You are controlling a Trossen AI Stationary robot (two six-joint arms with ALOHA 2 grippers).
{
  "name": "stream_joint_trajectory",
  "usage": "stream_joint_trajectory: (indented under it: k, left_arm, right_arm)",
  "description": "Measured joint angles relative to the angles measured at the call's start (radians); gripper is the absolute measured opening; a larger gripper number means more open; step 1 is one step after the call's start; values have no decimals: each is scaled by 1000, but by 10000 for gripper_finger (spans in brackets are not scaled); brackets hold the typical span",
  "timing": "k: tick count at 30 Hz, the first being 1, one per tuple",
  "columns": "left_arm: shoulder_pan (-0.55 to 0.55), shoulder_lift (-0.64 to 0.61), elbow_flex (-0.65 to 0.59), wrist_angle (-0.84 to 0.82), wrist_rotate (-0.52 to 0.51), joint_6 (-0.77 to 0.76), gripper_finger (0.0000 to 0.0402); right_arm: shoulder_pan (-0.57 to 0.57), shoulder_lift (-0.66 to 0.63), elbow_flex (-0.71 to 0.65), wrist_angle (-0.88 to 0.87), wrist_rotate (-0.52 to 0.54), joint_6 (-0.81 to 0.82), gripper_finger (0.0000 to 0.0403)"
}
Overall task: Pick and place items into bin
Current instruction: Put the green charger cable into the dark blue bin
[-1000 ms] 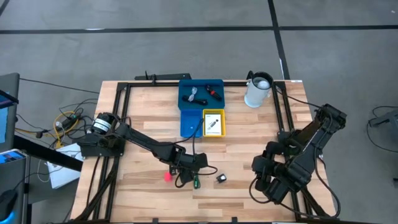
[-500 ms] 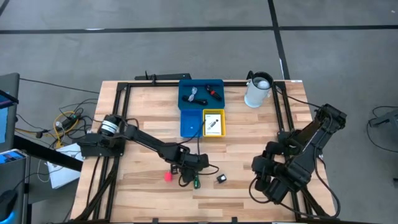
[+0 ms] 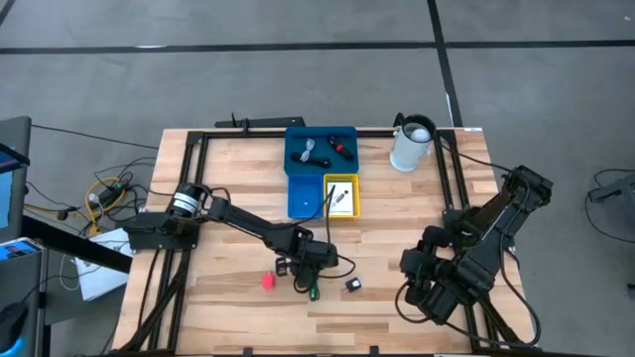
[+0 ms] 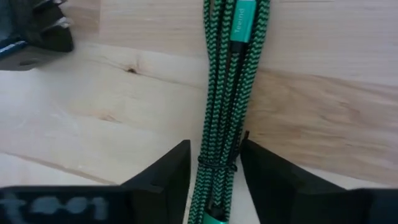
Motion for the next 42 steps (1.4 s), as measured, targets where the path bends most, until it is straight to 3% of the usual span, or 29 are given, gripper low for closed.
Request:
stream_joint_trajectory:
  k: [11, 18, 26, 34, 42]
  left_arm:
    - [1, 2, -2, -20, 28, 13, 10]
    - [-36, -1, -2, -30, -48, -11, 5]
    - [-125, -22, -6, -75, -282, -60, 2]
    - [-172, -61, 0, -211, -472, -171, 1]
    - [-172, -97, 119, -410, -580, -312, 0]
  right_arm:
    - [0, 0, 0, 0, 1, -1, 214]
    - [0, 0, 0, 0, 4, -2, 214]
    - [0, 0, 0, -6, 4, -1, 214]
    - [-4, 0, -5, -16, 9, -2, 214]
    - [-5, 0, -54, -15, 8, 0, 214]
